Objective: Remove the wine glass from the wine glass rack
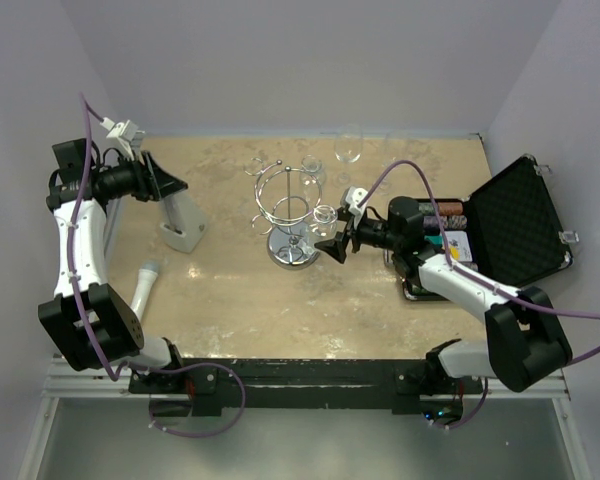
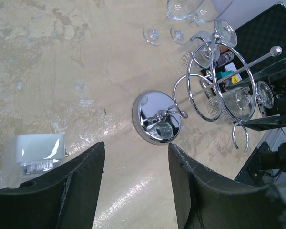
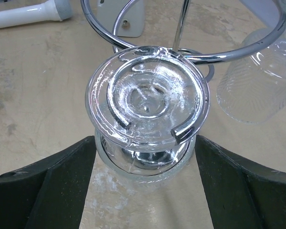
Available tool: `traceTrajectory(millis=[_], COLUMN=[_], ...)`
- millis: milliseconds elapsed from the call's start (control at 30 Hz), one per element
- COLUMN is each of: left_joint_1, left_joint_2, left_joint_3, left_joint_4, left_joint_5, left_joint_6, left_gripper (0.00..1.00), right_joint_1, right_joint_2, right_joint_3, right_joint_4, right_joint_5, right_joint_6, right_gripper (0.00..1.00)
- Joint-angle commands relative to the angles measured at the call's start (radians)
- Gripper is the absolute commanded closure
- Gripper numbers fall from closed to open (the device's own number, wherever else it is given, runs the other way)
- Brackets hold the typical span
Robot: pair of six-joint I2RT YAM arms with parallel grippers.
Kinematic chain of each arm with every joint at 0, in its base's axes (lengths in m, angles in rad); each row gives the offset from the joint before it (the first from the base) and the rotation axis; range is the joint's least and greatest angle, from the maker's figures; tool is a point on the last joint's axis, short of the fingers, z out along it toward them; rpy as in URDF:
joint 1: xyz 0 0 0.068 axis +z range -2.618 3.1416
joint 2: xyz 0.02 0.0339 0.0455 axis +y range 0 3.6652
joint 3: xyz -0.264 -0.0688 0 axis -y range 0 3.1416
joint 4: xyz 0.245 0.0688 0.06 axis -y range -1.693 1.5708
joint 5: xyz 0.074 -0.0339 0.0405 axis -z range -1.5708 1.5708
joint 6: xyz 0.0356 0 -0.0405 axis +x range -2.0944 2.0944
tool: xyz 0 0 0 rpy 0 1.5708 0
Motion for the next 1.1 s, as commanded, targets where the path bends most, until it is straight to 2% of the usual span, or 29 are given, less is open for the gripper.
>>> traceTrajectory(millis=[0, 100, 267, 467, 567, 933, 1067], left_joint_1=[-0.005, -0.005, -0.005, -0.005, -0.006, -0.006, -0.006], left_joint_2=[-0.003, -0.003, -0.014, -0.029, -0.032, -0.041, -0.047], left_joint_3=[-0.013, -0.015, -0.027, -0.051, -0.062, -0.068, -0.067], left_joint_4=[0.042, 0.042, 0.05, 0.067, 0.074, 0.071, 0.074], left_joint_5=[0.007, 0.007, 0.01, 0.013, 0.016, 0.025, 0.028], left_joint_6=[-0.025, -0.023, -0.023, -0.025, -0.025, -0.025, -0.025], left_gripper=[0.4, 0.4, 0.4, 0.41, 0.41, 0.41, 0.41], right_joint_1=[0.003, 0.003, 0.003, 0.003, 0.001, 0.001, 0.001], right_joint_2=[-0.014, -0.02, -0.04, -0.079, -0.092, -0.119, -0.123], right_joint_3=[0.026, 0.023, 0.032, 0.067, 0.084, 0.081, 0.077], right_joint_4=[0.057, 0.059, 0.01, -0.094, -0.13, -0.133, -0.104], right_joint_5=[0.052, 0.056, 0.037, 0.008, 0.011, 0.043, 0.059], right_joint_6=[0.025, 0.033, 0.005, -0.054, -0.076, -0.045, -0.029], right_gripper=[0.16, 0.23, 0.44, 0.58, 0.63, 0.73, 0.81])
